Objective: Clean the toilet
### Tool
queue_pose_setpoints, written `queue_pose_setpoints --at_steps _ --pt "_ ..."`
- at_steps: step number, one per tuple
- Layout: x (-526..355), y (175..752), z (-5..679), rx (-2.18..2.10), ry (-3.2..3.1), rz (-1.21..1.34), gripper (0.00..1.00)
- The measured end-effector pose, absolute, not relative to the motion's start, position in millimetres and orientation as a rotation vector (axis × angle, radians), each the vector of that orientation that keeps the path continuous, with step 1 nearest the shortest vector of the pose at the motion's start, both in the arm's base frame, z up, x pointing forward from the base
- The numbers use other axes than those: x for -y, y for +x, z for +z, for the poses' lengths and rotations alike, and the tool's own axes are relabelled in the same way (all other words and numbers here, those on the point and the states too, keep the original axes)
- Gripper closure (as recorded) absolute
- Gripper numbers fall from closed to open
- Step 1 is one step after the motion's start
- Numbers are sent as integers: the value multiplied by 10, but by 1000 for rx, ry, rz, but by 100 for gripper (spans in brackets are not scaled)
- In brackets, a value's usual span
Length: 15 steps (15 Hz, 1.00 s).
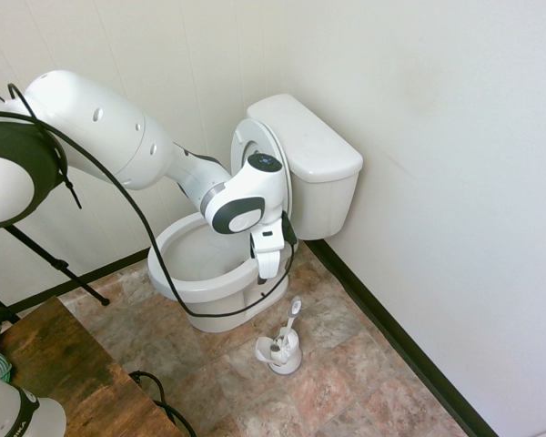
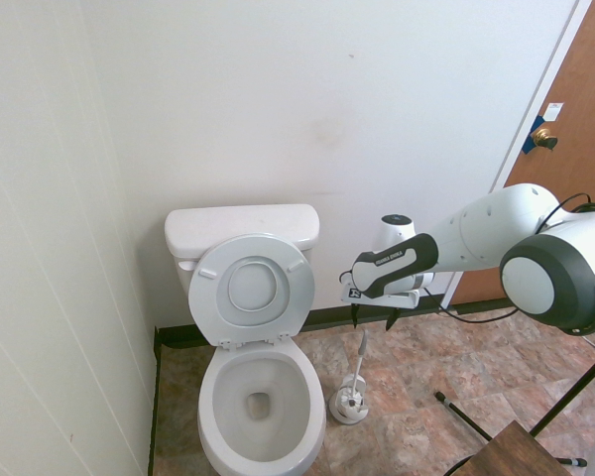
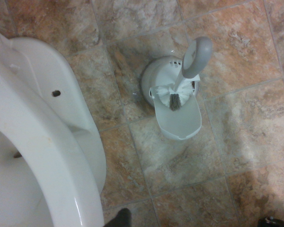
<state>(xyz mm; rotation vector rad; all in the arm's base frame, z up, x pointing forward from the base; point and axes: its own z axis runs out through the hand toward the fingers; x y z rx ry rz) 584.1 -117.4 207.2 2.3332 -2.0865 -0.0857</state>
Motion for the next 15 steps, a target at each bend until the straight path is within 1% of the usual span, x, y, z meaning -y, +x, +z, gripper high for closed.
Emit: queue_pose_setpoints --at_steps 3,10,15 --pt "1235 5954 1937 2133 2288 -87 0" --pt "1518 6344 1133 2227 2187 -96 0" --pt "1667 6565 686 2229 2174 -87 0"
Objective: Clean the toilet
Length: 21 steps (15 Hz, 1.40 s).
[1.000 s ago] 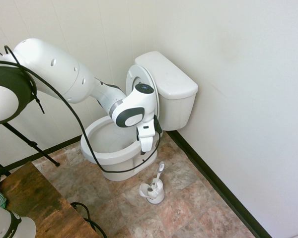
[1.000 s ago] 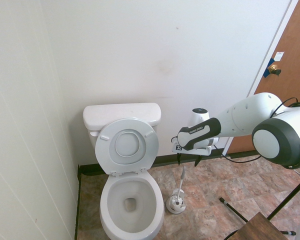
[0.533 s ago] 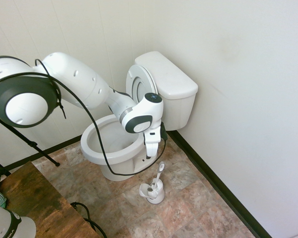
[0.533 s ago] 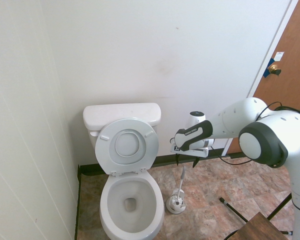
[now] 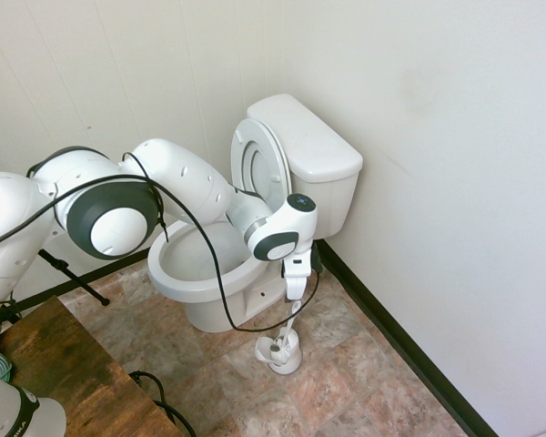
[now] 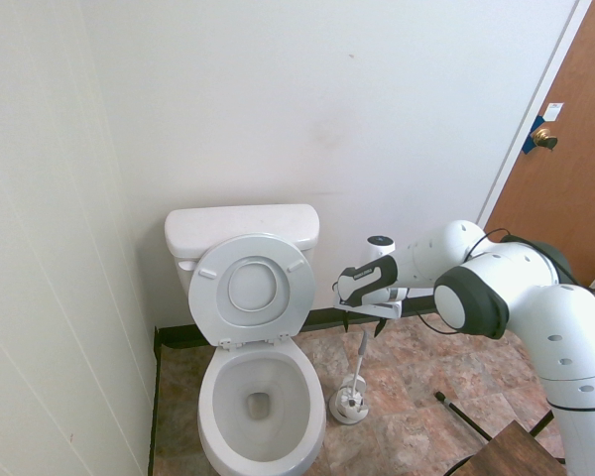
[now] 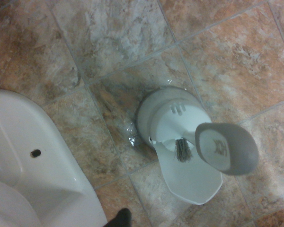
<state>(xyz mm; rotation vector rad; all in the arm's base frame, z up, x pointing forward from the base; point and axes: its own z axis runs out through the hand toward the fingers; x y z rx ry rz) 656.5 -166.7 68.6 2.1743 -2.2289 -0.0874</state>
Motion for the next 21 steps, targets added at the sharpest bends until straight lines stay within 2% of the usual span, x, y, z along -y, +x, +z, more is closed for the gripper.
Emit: queue_pose_setpoints --at_steps 8,9,21 --pt "1879 6625 141 2204 2181 -116 0" --pt "1868 6638 92 2200 2183 -122 100" --pt "1960 6726 -40 2209 2173 -150 100"
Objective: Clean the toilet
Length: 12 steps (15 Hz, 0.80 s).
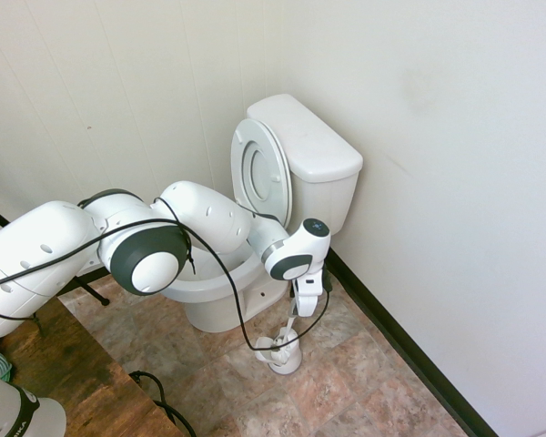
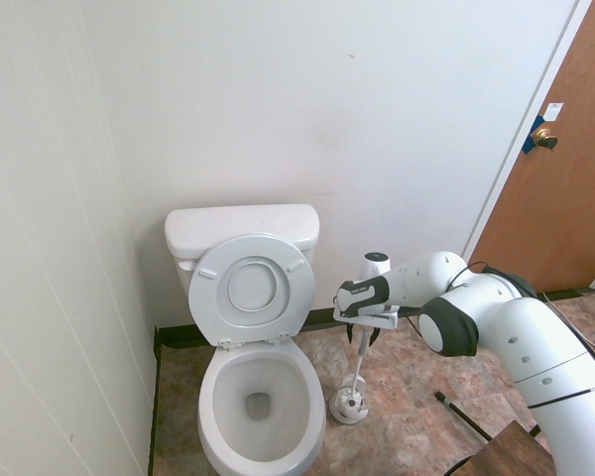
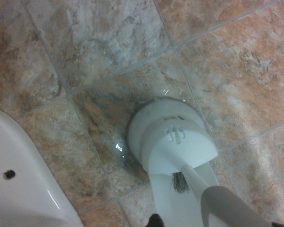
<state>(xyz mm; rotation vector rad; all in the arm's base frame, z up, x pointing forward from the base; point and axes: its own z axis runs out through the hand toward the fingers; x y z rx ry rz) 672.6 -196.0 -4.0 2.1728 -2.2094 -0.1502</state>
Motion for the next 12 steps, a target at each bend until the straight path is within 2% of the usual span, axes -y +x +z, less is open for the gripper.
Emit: queue_pose_setpoints --at_steps 12 --pt "2071 6688 -57 2196 2171 -201 100"
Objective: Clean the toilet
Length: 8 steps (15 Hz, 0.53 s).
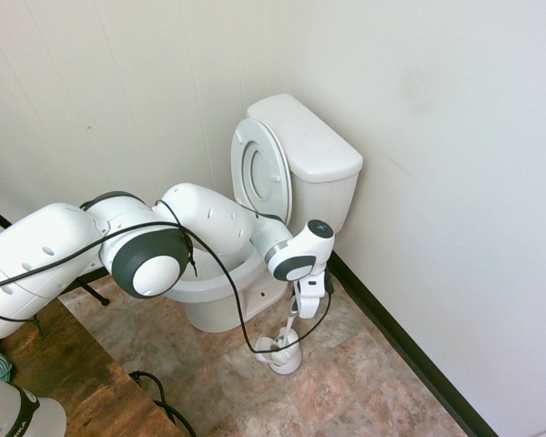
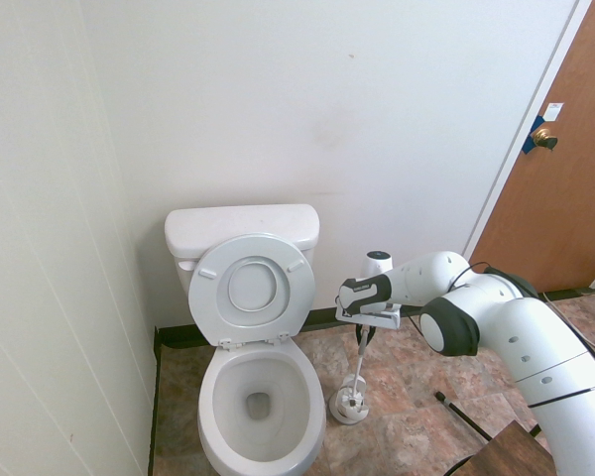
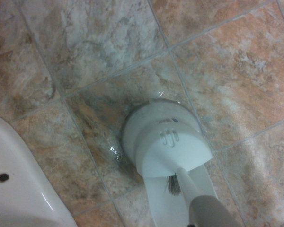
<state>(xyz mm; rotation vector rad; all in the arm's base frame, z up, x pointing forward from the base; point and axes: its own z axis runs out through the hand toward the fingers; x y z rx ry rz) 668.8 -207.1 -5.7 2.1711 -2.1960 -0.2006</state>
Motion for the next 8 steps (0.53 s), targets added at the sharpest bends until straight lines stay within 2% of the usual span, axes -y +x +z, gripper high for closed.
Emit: queue_pose_setpoints --at_steps 8 --pt "2018 6346 27 2153 2239 -128 100"
